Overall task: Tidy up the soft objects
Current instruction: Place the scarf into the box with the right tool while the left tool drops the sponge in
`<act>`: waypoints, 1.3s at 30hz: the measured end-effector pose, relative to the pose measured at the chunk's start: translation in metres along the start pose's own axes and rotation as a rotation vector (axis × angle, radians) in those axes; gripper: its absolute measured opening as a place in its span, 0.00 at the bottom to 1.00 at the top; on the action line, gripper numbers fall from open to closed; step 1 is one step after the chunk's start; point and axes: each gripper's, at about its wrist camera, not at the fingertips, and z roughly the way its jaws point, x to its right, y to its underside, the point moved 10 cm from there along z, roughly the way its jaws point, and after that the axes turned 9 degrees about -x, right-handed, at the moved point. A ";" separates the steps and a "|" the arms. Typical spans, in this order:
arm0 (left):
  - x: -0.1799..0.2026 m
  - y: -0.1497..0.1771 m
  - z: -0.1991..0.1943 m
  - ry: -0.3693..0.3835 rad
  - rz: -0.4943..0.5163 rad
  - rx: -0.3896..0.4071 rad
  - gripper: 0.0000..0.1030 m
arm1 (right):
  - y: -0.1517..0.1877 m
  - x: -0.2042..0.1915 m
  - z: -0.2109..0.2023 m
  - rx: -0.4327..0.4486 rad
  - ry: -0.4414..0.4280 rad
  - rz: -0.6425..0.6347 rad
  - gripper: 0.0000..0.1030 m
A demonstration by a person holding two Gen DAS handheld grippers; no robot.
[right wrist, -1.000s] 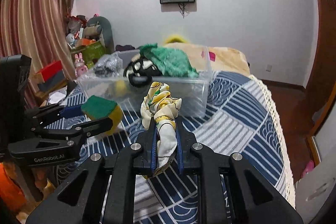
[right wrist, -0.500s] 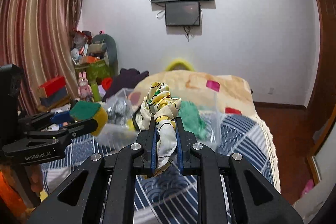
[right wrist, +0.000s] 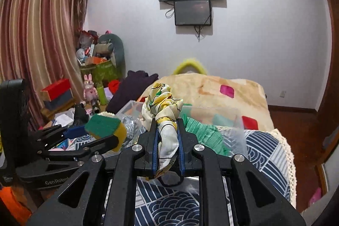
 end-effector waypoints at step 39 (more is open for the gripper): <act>0.017 0.005 -0.095 -0.014 0.073 0.184 0.77 | 0.005 0.004 -0.060 0.069 0.010 -0.025 0.42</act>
